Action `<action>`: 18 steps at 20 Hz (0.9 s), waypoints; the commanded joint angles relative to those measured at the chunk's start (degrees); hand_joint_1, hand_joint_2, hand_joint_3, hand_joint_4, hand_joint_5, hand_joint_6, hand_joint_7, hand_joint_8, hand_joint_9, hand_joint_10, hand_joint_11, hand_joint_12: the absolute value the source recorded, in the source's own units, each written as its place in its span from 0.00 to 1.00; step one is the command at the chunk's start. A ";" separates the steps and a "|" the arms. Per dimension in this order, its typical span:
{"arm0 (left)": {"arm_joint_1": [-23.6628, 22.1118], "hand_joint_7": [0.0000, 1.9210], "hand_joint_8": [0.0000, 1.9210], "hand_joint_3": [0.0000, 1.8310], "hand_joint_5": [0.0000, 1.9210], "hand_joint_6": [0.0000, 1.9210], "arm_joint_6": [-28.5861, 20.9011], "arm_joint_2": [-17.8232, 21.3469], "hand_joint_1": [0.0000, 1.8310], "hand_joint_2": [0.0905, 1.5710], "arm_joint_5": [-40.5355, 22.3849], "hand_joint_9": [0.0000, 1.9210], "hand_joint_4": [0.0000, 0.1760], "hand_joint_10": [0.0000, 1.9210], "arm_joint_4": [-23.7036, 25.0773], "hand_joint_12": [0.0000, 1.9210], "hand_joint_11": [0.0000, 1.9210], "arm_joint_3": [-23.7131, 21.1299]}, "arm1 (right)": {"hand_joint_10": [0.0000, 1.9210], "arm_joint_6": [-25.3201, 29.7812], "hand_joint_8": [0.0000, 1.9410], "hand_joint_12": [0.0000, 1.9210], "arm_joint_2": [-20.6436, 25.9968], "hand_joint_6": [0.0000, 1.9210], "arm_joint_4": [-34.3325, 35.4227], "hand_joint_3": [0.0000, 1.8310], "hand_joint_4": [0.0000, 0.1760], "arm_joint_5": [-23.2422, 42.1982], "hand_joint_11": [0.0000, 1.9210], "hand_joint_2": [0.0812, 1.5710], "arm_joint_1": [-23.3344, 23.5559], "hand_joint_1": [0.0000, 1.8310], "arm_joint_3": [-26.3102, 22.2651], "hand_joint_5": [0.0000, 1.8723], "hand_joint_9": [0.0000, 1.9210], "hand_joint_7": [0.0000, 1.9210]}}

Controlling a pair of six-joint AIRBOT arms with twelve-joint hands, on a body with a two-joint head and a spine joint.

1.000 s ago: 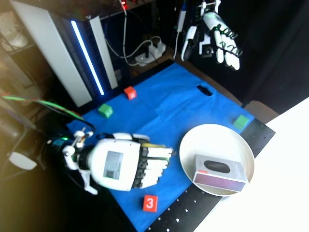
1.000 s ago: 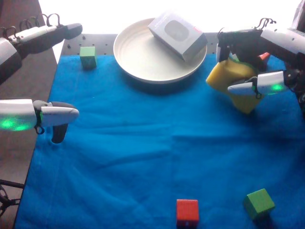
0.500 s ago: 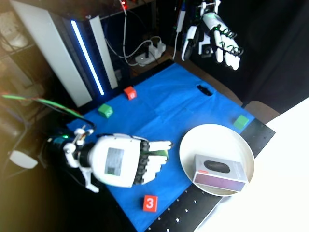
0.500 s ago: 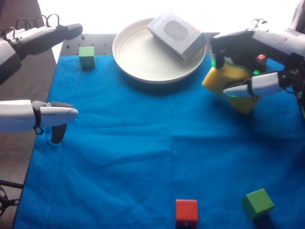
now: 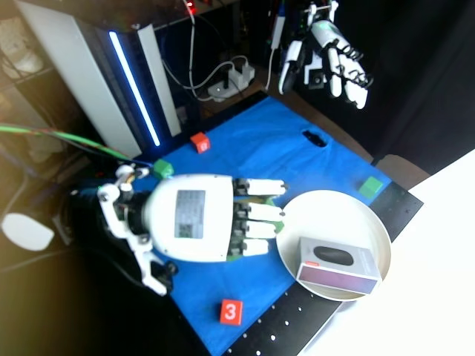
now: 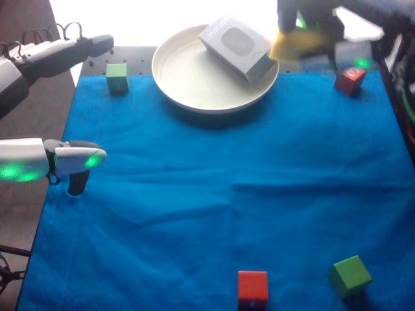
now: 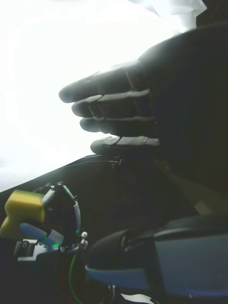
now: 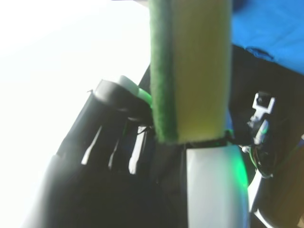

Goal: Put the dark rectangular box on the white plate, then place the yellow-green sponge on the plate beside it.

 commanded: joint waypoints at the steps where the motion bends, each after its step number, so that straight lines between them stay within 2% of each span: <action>1: -0.51 0.08 0.00 0.00 0.09 0.00 -0.56 -0.24 0.46 0.58 -7.14 0.07 0.57 0.00 -0.65 0.29 0.00 -0.05 | 0.98 0.30 0.99 0.98 -1.00 0.92 2.14 0.00 0.00 7.01 0.64 0.71 1.30 0.85 0.55 0.35 0.58 0.44; 2: -0.51 0.08 0.00 0.00 0.10 0.00 -0.59 -0.23 0.46 0.58 -7.18 0.07 0.62 0.00 -0.62 0.29 0.00 -0.03 | 0.97 0.30 0.98 0.98 -2.33 0.92 2.84 0.00 0.00 7.01 0.67 0.71 2.03 0.85 1.53 0.36 0.60 0.45; 3: -0.51 0.08 0.00 0.00 0.10 0.00 -0.66 -0.22 0.46 0.58 -7.19 0.07 0.60 0.00 -0.55 0.29 0.00 0.04 | 0.99 0.30 1.00 1.00 -4.45 0.94 4.19 0.00 0.00 7.01 0.67 0.72 2.86 0.83 3.12 0.36 0.60 0.45; 6: -0.51 0.09 0.00 0.00 0.10 0.00 -0.80 -0.26 0.47 0.57 -7.15 0.07 0.50 0.00 -0.40 0.29 0.00 0.23 | 0.89 0.30 0.95 0.85 -8.03 0.92 6.61 0.00 0.00 7.00 0.74 0.71 3.60 0.82 5.75 0.35 0.68 0.46; 7: -0.53 0.09 0.00 0.00 0.10 0.00 -0.87 -0.42 0.46 0.57 -7.01 0.08 0.42 0.00 -0.32 0.30 0.00 0.42 | 0.89 0.30 0.97 0.86 -9.52 0.94 7.83 0.00 0.00 7.00 0.74 0.70 3.83 0.84 6.59 0.36 0.67 0.46; 9: -0.55 0.09 0.00 0.00 0.10 0.00 -1.32 -0.76 0.46 0.58 -6.90 0.08 0.48 0.00 -0.16 0.29 0.00 0.79 | 0.90 0.31 0.99 0.87 -11.32 0.97 8.94 0.00 0.00 6.99 0.74 0.70 4.12 0.86 7.63 0.35 0.67 0.48; 11: -0.56 0.09 0.00 0.00 0.10 0.00 -1.55 -0.94 0.46 0.58 -6.65 0.08 0.41 0.00 0.01 0.29 0.00 1.01 | 0.85 0.31 0.96 0.83 -13.05 0.98 9.62 0.00 0.00 6.92 0.79 0.70 4.30 0.85 8.72 0.36 0.73 0.51; 12: -0.57 0.09 0.00 0.00 0.10 0.00 -1.58 -0.98 0.45 0.58 -6.58 0.08 0.37 0.00 0.09 0.29 0.00 1.09 | 0.86 0.31 0.95 0.84 -13.70 0.98 9.82 0.00 0.00 6.84 0.79 0.71 4.37 0.84 9.12 0.36 0.74 0.53; 14: -0.63 0.10 0.00 0.00 0.11 0.00 -1.71 -1.09 0.45 0.57 -6.46 0.08 0.40 0.00 0.25 0.28 0.00 1.26 | 0.81 0.31 0.91 0.84 -14.88 0.95 10.21 0.00 0.00 6.43 0.76 0.71 4.50 0.84 10.00 0.35 0.72 0.51; 15: -0.72 0.09 0.00 0.00 0.10 0.00 -1.81 -1.22 0.45 0.57 -6.36 0.08 0.41 0.00 0.36 0.26 0.00 1.41 | 0.75 0.31 0.84 0.79 -15.57 0.91 10.30 0.00 0.00 6.10 0.74 0.72 4.58 0.79 10.56 0.34 0.72 0.52; 16: -0.82 0.09 0.00 0.00 0.10 0.00 -1.93 -1.35 0.45 0.57 -6.27 0.08 0.39 0.00 0.48 0.26 0.01 1.52 | 0.69 0.31 0.78 0.76 -15.92 0.78 10.30 0.01 0.00 5.80 0.70 0.77 4.61 0.64 10.89 0.37 0.72 0.52; 17: -1.00 0.10 0.00 0.00 0.10 0.00 -2.06 -1.53 0.45 0.57 -6.13 0.08 0.39 0.00 0.67 0.26 0.01 1.66 | 0.64 0.31 0.69 0.73 -16.12 0.73 10.30 0.00 0.00 5.16 0.68 0.76 4.62 0.66 11.13 0.35 0.70 0.49; 18: -1.14 0.10 0.00 0.00 0.11 0.00 -2.13 -1.64 0.45 0.57 -6.03 0.09 0.37 0.00 0.81 0.29 0.00 1.77 | 0.54 0.31 0.63 0.68 -16.17 0.55 10.30 0.00 0.00 4.84 0.59 0.73 4.62 0.71 11.23 0.27 0.56 0.46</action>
